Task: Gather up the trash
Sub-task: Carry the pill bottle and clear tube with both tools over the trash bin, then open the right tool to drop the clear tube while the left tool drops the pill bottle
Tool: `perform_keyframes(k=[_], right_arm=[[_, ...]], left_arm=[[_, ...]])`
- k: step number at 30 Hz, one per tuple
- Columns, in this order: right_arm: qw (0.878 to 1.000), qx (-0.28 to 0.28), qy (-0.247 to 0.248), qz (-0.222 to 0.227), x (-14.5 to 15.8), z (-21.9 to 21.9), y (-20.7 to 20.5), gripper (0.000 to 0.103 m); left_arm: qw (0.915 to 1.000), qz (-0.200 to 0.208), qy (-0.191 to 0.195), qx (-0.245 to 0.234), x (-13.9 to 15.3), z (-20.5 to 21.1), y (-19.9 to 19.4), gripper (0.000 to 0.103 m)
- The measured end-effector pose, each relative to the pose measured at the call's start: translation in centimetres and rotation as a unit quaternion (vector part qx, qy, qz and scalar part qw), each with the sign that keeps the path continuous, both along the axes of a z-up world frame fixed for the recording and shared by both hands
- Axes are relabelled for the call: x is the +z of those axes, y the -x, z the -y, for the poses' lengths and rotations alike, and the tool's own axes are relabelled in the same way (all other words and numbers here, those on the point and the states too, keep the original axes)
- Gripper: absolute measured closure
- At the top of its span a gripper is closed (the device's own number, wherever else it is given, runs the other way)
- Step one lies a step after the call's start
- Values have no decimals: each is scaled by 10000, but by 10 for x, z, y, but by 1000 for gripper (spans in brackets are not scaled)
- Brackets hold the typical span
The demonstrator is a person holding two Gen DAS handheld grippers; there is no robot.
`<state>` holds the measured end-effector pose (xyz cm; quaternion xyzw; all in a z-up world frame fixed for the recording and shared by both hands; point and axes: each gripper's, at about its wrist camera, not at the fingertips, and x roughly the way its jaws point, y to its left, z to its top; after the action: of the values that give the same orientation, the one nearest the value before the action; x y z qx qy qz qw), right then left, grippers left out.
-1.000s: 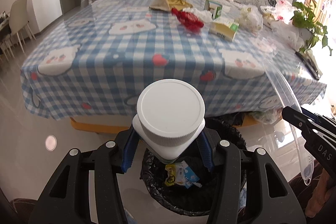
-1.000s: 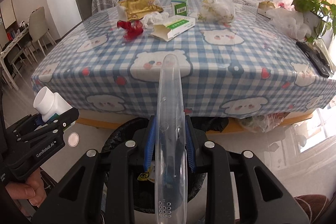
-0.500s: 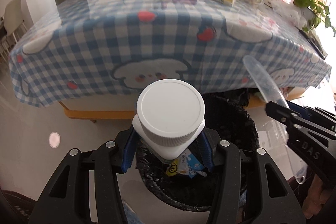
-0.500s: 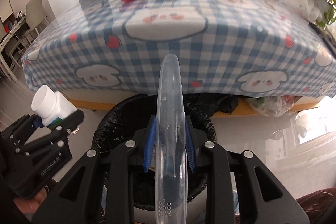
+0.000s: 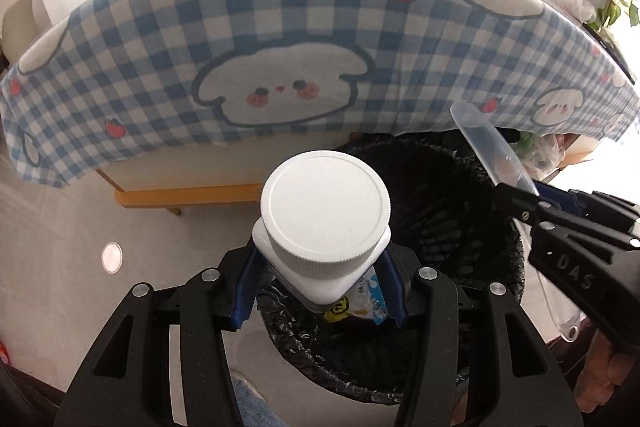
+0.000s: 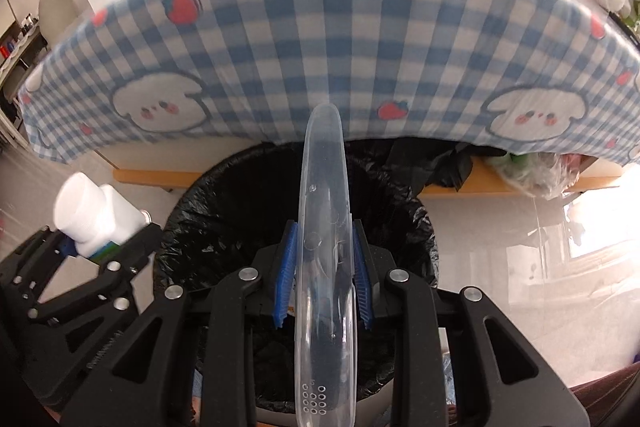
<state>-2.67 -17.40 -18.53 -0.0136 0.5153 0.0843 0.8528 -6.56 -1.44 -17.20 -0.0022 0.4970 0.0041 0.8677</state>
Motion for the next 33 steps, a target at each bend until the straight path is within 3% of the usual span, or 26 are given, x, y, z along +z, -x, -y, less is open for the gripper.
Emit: perform_keyframes(k=[10,17,22,25,33], right_arm=[[9994,95,62,-340,-33,-26,-7,78],[9995,245,-106,-183,-29,-46,-8,78],[9996,216,-95,-137,-27,-47,-7,77],[9998,141,-80,-72,-27,-44,-7,59],[10000,-17,-60,38,-14,-20,-3,26]], left_arm=[[9997,-99,-13,217,-11,-29,8,53],[9990,-17,80,430,-7,-54,12,53],[9994,28,57,337,-5,-49,12,53],[9994,10,87,321,-5,-48,11,53],[9997,-31,129,198,-11,-18,5,53]])
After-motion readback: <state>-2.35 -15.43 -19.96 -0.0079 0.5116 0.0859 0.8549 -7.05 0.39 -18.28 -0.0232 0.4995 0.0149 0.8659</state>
